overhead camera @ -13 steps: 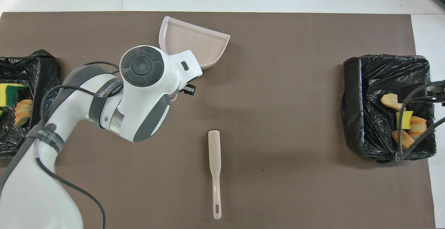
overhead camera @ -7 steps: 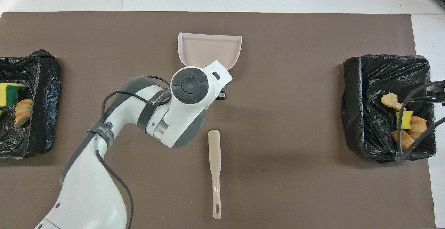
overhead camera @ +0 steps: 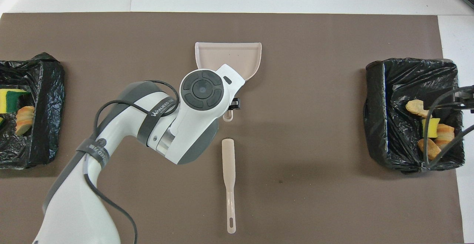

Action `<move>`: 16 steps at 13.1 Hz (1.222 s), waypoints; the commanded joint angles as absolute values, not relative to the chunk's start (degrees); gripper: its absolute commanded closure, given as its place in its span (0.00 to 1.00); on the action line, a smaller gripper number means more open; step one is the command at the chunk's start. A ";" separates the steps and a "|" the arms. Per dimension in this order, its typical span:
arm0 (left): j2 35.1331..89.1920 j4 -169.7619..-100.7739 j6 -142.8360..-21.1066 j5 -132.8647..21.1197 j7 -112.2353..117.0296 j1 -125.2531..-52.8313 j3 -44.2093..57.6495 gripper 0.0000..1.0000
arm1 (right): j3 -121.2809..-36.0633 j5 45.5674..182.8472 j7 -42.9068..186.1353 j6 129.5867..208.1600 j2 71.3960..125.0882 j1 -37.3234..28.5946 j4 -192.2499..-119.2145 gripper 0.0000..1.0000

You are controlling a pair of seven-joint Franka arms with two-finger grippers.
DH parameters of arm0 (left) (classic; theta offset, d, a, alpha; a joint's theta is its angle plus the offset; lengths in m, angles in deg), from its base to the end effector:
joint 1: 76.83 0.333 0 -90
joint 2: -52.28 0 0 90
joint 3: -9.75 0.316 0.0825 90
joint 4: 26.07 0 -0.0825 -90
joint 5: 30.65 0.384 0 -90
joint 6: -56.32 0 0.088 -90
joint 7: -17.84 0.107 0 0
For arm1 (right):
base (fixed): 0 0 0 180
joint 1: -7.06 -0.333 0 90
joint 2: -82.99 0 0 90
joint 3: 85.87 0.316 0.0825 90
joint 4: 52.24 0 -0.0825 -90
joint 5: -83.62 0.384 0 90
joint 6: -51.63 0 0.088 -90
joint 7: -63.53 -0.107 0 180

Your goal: Sweep and dump trash in bin

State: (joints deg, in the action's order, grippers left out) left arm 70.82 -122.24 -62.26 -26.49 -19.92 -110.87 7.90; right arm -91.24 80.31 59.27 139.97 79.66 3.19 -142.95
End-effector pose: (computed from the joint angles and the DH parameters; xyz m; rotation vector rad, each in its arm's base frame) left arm 0.5357 -0.3805 0.4202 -3.1355 -0.0033 -0.1366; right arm 0.5333 -0.0219 0.6477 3.0855 -0.1584 0.0274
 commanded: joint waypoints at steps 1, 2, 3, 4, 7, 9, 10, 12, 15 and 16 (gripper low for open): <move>66.62 -122.75 -57.42 -27.57 -18.82 -108.13 7.73 0.00 | -91.06 81.33 60.28 140.40 78.95 3.63 -143.91 0.00; 65.56 -121.97 -54.88 -28.35 -17.16 -106.29 7.73 0.00 | -91.06 81.33 60.19 140.40 78.95 3.63 -143.91 0.00; 64.85 -121.00 -52.42 -31.15 -15.31 -103.22 7.64 0.00 | -91.06 81.33 60.19 140.40 78.95 3.63 -143.91 0.00; 63.19 -119.51 -49.96 -33.79 -12.08 -100.58 7.81 0.00 | -91.06 81.33 60.19 140.40 78.95 3.63 -143.91 0.00; 60.46 -115.73 -43.36 -34.78 -2.58 -94.51 8.60 0.00 | -91.06 81.33 60.19 140.40 78.95 3.63 -143.91 0.00; 60.36 -113.45 -39.93 -33.56 5.05 -90.55 8.52 0.00 | -91.06 81.33 60.19 140.40 78.95 3.63 -143.91 0.00; 60.28 -112.13 -39.66 -31.90 8.49 -89.58 8.78 0.00 | -91.06 81.33 60.19 140.40 78.95 3.63 -143.91 0.00; 60.54 -110.89 -39.91 -30.21 13.33 -85.81 9.13 0.00 | -91.06 81.33 60.19 140.40 78.95 3.63 -143.91 0.00; 57.65 -114.38 -40.00 -30.30 22.04 -82.64 9.48 0.00 | -91.06 81.33 60.19 140.40 78.95 3.63 -143.91 0.00; 57.12 -115.36 -40.09 -30.30 24.50 -81.23 9.48 0.00 | -91.06 81.33 60.19 140.40 78.95 3.63 -143.91 0.00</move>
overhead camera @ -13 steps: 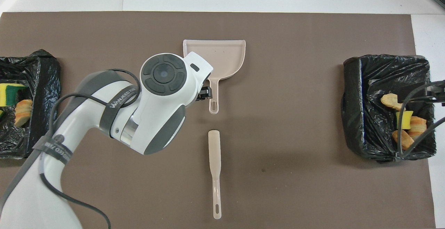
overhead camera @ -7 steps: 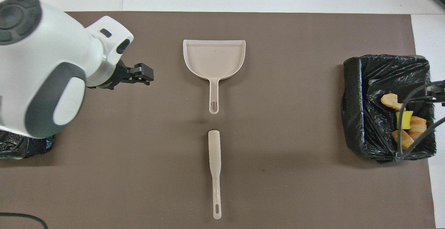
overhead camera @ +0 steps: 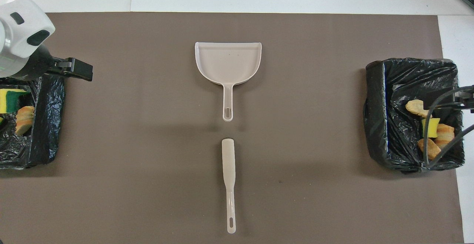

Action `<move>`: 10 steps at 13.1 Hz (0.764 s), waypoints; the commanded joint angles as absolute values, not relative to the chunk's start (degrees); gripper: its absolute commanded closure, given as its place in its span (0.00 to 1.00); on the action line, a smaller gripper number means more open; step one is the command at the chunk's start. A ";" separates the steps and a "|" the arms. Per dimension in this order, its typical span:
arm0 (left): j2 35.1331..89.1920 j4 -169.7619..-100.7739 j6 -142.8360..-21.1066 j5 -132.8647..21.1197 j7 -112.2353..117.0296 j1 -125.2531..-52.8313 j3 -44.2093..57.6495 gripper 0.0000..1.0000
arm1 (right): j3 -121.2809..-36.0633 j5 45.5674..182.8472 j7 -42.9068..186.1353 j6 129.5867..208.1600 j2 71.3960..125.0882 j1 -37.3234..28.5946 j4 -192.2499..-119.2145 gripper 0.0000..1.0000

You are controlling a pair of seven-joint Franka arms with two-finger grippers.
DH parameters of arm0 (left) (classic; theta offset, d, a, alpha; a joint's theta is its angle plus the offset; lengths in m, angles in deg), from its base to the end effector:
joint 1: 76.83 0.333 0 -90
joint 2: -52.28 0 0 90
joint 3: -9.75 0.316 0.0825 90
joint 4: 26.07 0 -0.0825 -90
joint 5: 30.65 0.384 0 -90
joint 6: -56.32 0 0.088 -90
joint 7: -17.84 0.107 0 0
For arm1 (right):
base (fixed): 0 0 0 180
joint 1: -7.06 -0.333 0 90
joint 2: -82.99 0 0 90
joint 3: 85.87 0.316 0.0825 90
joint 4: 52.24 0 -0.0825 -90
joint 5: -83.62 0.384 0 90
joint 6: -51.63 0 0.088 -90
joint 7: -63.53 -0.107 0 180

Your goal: Sweep and dump trash in bin

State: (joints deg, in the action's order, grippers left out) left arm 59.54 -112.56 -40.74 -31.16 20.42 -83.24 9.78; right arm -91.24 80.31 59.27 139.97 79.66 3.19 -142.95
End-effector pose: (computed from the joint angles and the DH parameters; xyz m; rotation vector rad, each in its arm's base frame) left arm 0.6005 -0.0680 0.5915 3.1201 -0.2432 0.0899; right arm 0.5333 -0.0219 0.6477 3.0855 -0.1584 0.0274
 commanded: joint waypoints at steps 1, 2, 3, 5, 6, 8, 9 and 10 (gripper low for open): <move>57.02 -115.37 -39.92 -30.30 25.74 -80.70 9.48 0.00 | -91.06 81.33 60.19 140.40 78.95 3.63 -143.91 0.00; 57.02 -115.28 -39.83 -30.30 25.75 -80.26 9.57 0.00 | -91.06 81.33 60.19 140.40 78.95 3.63 -143.91 0.00; 57.11 -115.19 -39.83 -30.30 25.32 -79.82 9.57 0.00 | -91.06 81.33 60.28 140.40 78.95 3.63 -143.91 0.00; 56.85 -115.63 -38.17 -30.21 25.57 -80.08 9.57 0.00 | -91.06 81.33 60.28 140.40 78.95 3.63 -143.91 0.00; 56.67 -115.54 -36.68 -30.21 25.84 -79.90 9.57 0.00 | -91.06 81.33 60.19 140.40 78.95 3.63 -143.91 0.00; 55.27 -115.54 -36.40 -30.30 25.84 -79.47 9.57 0.00 | -91.06 81.33 60.19 140.40 78.95 3.63 -143.91 0.00; 54.57 -115.72 -36.14 -30.21 25.84 -79.20 9.57 0.00 | -91.06 81.33 60.19 140.40 78.95 3.63 -143.91 0.00; 53.43 -116.50 -36.14 -30.21 25.84 -79.11 9.57 0.00 | -91.06 81.33 60.28 140.40 78.95 3.63 -143.91 0.00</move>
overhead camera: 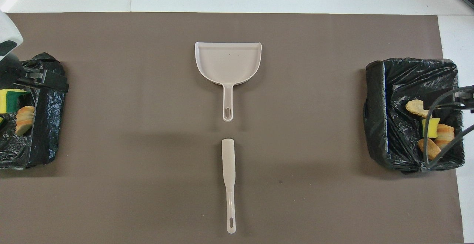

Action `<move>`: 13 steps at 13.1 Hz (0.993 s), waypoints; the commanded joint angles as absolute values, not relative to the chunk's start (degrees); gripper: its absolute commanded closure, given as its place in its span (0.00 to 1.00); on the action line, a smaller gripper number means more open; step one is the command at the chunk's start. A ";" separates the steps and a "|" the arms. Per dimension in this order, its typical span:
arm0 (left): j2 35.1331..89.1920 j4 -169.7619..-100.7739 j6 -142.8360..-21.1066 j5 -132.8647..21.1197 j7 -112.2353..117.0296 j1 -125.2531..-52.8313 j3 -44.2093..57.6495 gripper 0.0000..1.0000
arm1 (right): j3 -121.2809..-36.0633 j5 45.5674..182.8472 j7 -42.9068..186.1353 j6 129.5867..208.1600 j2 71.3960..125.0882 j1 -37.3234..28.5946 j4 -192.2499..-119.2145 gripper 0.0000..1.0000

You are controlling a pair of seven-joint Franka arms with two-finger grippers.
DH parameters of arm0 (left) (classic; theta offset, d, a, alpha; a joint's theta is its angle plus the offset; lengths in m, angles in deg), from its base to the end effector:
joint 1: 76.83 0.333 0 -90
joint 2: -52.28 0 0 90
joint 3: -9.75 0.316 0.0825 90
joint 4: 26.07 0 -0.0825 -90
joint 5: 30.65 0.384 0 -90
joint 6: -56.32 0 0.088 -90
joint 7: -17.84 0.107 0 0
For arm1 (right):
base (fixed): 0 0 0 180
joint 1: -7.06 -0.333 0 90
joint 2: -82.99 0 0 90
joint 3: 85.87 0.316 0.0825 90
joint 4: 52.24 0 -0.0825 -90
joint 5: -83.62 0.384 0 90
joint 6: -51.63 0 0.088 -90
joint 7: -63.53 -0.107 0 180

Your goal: Sweep and dump trash in bin

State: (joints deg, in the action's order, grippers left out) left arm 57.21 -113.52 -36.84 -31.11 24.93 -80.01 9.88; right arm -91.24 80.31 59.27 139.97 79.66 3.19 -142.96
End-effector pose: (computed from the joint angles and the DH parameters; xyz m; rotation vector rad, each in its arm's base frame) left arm 0.5850 -0.0320 0.6014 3.1220 -0.2764 0.0218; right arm 0.5333 -0.0219 0.6476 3.0855 -0.1584 0.0272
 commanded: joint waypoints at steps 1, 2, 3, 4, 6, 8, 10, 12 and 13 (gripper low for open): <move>51.85 -118.34 -36.31 -30.30 25.75 -79.02 9.57 0.00 | -91.06 81.33 60.19 140.40 78.95 3.63 -143.91 0.00; 50.53 -119.83 -36.49 -30.21 25.84 -79.02 9.57 0.00 | -91.06 81.33 60.19 140.40 78.95 3.63 -143.91 0.00; 50.26 -120.20 -36.23 -30.30 25.84 -79.02 9.66 0.00 | -91.06 81.33 60.19 140.40 78.95 3.63 -143.91 0.00; 50.52 -119.59 -36.49 -30.30 25.75 -79.02 9.66 0.00 | -91.06 81.33 60.28 140.40 78.95 3.63 -143.91 0.00; 50.78 -119.06 -36.31 -30.30 25.49 -79.37 9.57 0.00 | -91.06 81.33 60.19 140.40 78.95 3.63 -143.91 0.00; 50.43 -119.23 -35.61 -30.30 25.66 -79.72 9.57 0.00 | -91.06 81.33 60.19 140.40 78.95 3.63 -143.91 0.00; 50.43 -119.23 -35.08 -30.30 25.57 -79.81 9.57 0.00 | -91.06 81.33 60.19 140.40 78.95 3.63 -143.91 0.00; 50.26 -119.41 -35.08 -30.38 25.66 -79.90 9.57 0.00 | -91.06 81.33 60.28 140.40 78.95 3.63 -143.91 0.00; 50.26 -119.58 -35.00 -30.38 25.66 -79.81 9.48 0.00 | -91.06 81.33 60.28 140.40 78.95 3.63 -143.91 0.00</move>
